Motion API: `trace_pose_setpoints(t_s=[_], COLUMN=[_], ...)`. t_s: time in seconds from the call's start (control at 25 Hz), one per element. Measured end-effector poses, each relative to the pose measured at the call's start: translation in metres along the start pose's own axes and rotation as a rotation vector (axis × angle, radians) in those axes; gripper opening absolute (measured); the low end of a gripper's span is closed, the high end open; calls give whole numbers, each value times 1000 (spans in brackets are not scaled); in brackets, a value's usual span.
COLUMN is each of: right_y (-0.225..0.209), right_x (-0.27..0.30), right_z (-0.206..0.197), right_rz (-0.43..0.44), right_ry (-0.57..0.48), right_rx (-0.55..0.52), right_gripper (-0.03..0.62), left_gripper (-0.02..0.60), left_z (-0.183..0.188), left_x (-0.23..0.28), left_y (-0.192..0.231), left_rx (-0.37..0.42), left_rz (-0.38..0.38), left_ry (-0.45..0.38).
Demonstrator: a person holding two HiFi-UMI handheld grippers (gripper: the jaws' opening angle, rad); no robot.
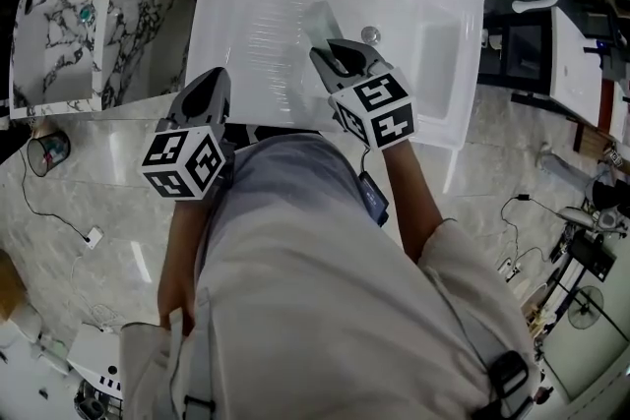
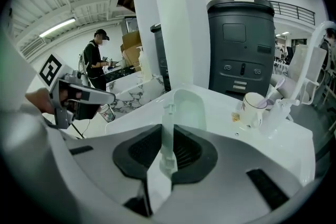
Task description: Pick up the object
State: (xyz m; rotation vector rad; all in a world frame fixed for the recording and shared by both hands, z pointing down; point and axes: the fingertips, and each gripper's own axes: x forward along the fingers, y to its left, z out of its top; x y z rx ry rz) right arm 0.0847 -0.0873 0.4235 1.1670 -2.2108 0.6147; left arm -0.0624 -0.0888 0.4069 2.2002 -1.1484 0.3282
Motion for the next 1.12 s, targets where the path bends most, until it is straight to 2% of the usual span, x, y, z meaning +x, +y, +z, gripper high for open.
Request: trace_pose_setpoints(t_s=[1.12], right_y=[15], right_x=[-8], right_z=[-2], right_rz=[48], right_ry=[-9], right_rx=[-31], right_gripper=[63], left_gripper=[0], left_z=[-11], left_x=[-3], left_y=[-4], left_rx=[-24], left_rz=[2], left_ry=[16])
